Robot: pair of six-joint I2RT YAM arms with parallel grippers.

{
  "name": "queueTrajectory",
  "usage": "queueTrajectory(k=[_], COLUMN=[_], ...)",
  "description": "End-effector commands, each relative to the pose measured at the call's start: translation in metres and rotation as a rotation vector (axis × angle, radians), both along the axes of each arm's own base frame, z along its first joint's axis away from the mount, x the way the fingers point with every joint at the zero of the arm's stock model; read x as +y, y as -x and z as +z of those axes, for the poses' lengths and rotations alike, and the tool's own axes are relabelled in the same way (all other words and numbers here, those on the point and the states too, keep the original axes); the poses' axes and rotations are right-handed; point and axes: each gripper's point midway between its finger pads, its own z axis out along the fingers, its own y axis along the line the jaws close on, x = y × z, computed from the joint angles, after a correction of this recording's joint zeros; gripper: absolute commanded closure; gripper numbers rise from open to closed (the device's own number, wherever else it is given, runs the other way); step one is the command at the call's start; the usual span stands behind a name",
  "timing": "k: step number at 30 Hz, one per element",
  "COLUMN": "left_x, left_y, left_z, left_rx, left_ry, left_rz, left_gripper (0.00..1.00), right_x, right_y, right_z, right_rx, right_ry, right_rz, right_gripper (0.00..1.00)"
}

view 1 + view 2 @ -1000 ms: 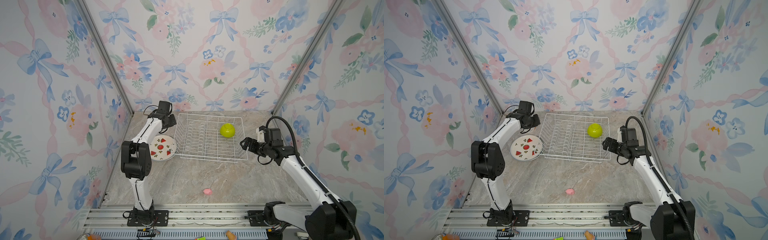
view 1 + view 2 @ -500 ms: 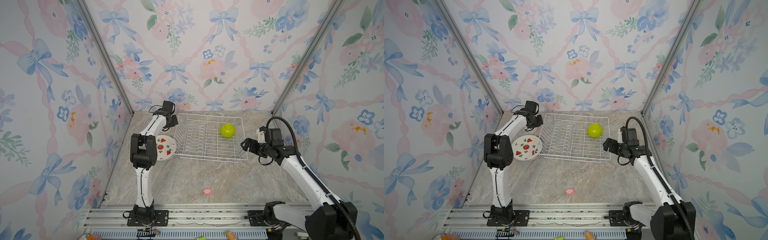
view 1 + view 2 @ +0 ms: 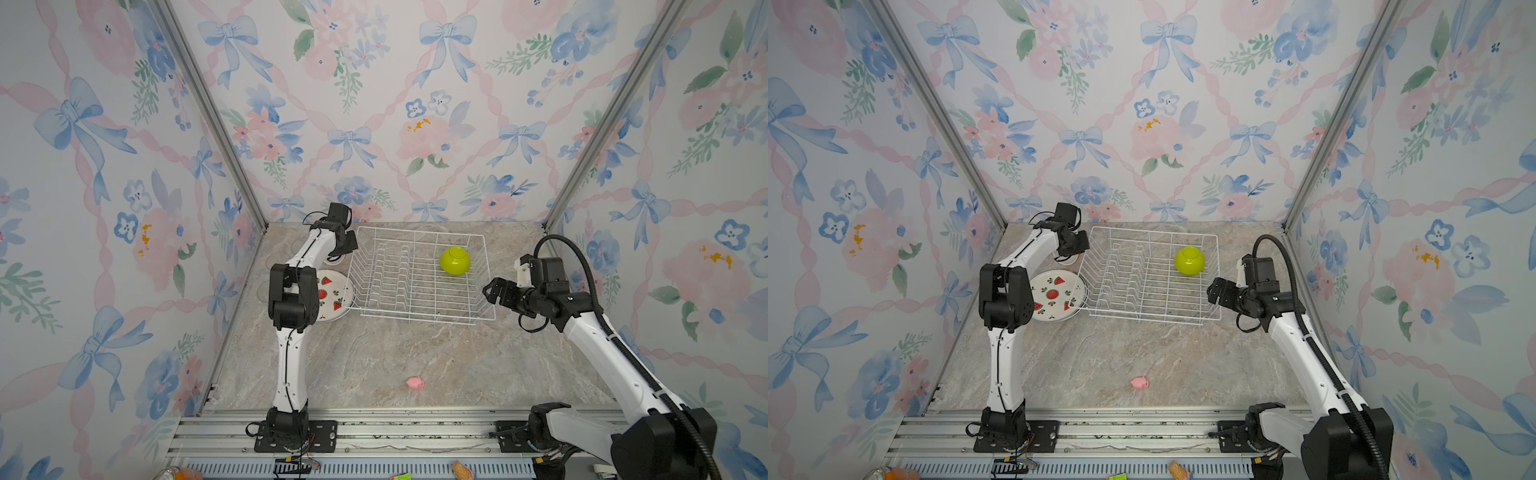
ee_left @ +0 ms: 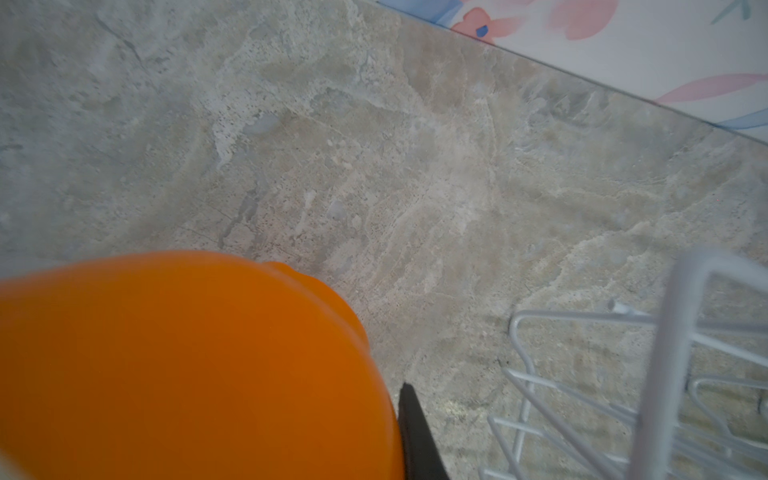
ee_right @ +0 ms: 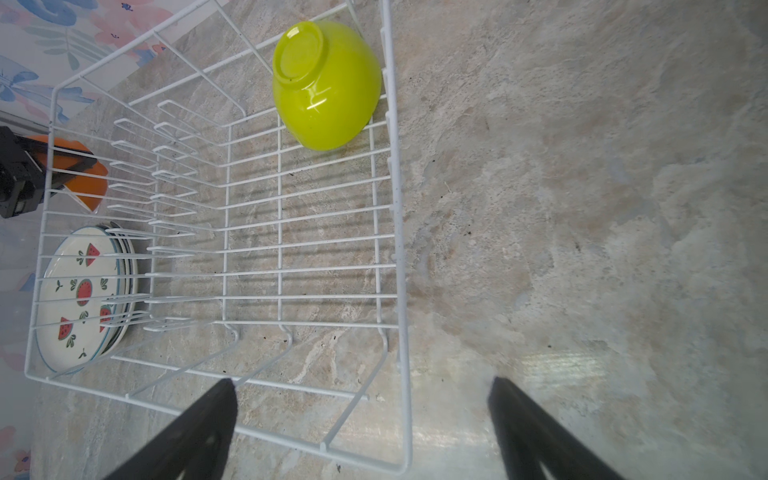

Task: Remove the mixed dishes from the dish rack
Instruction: 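Lower the orange bowl beside the plates and open the left gripper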

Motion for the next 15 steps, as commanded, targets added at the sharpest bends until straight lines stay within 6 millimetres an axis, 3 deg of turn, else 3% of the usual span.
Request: queueTrajectory(k=[1, 8, 15], left_x=[0.0002, -0.0035, -0.0033], left_y=[-0.0057, -0.0071, -0.0079], left_z=[-0.001, -0.0065, -0.007], left_rx=[-0.005, 0.003, 0.003], left_ry=[-0.002, 0.018, 0.018], left_rz=[-0.016, -0.03, -0.035], left_gripper=[0.95, 0.82, 0.58], right_x=[-0.006, -0.0063, -0.0068], right_y=[0.0023, 0.0024, 0.0027], right_z=[0.008, 0.0055, 0.0035], right_rx=[-0.008, 0.004, 0.012], right_ry=[0.021, 0.019, 0.018], right_rz=[-0.007, -0.011, -0.013], right_gripper=[0.03, 0.03, 0.03])
